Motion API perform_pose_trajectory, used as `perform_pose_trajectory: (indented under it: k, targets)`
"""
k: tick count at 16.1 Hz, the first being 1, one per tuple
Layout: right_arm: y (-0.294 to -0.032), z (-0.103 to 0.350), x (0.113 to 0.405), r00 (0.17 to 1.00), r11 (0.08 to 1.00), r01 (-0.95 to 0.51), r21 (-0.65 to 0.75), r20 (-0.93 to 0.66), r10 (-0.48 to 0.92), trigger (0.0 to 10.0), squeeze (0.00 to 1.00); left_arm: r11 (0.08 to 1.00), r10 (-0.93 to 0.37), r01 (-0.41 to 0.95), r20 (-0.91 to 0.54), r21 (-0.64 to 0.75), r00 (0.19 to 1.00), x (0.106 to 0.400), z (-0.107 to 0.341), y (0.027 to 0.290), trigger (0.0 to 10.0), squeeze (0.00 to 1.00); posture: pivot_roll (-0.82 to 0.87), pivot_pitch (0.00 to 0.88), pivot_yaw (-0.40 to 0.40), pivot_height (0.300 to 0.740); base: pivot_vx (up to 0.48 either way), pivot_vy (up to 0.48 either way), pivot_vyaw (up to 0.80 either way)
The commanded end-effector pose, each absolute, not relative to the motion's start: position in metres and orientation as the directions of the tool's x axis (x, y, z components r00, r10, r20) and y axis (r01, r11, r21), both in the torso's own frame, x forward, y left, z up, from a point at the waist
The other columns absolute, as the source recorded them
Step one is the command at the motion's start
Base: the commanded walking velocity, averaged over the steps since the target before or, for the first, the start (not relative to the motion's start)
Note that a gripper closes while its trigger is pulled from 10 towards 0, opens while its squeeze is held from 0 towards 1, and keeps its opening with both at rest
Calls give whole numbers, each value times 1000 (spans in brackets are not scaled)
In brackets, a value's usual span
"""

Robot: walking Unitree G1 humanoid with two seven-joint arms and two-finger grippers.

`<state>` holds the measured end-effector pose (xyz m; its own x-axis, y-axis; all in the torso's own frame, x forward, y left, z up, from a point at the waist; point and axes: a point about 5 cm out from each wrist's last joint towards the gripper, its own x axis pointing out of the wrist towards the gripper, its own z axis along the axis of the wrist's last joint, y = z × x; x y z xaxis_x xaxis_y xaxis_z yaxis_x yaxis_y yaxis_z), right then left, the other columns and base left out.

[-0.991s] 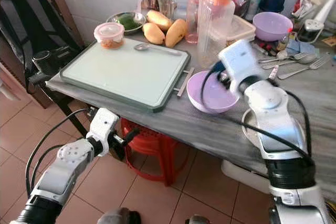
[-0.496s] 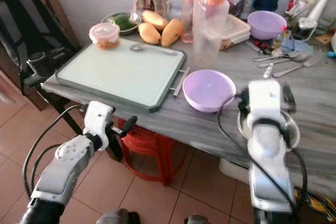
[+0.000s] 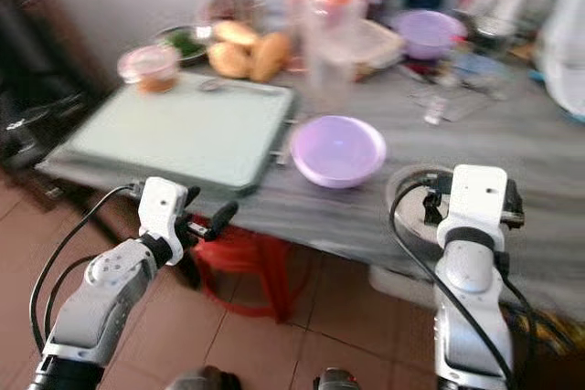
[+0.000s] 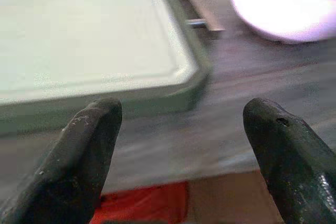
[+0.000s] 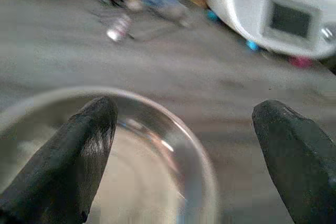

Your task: Setting the table

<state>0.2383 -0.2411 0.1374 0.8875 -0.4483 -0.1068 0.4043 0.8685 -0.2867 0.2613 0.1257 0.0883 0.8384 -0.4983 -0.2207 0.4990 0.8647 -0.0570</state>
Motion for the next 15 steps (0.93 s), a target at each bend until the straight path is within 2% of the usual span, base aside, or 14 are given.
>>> perform_pose_trajectory:
  k: [1, 3, 5, 13, 15]
  targets:
    - [-239, 132, 239, 891, 882, 382, -275, -143, -430, 10000, 933, 858, -506, 512, -230, -38, 831, 259, 90, 128, 10000, 0, -31, 0, 52, 740, 0, 0, 0]
    - [-239, 129, 243, 898, 898, 358, -255, -171, -406, 10000, 886, 856, -508, 516, -242, -36, 827, 257, 89, 129, 10000, 0, -28, 0, 53, 740, 0, 0, 0]
    - [-242, 127, 248, 901, 910, 331, -251, -203, -384, 10000, 722, 851, -514, 525, -259, -31, 818, 256, 88, 129, 10000, 0, -26, 0, 52, 740, 0, 0, 0]
    - [-247, 113, 259, 882, 943, 278, -184, -341, -326, 10000, 580, 837, -523, 548, -305, -4, 796, 249, 85, 132, 10000, 0, -8, 14, 60, 740, 0, 0, 0]
    - [-244, 107, 258, 874, 954, 259, -149, -384, -297, 10000, 510, 835, -524, 550, -311, -3, 793, 249, 85, 132, 10000, 0, -5, 15, 61, 740, 0, 0, 0]
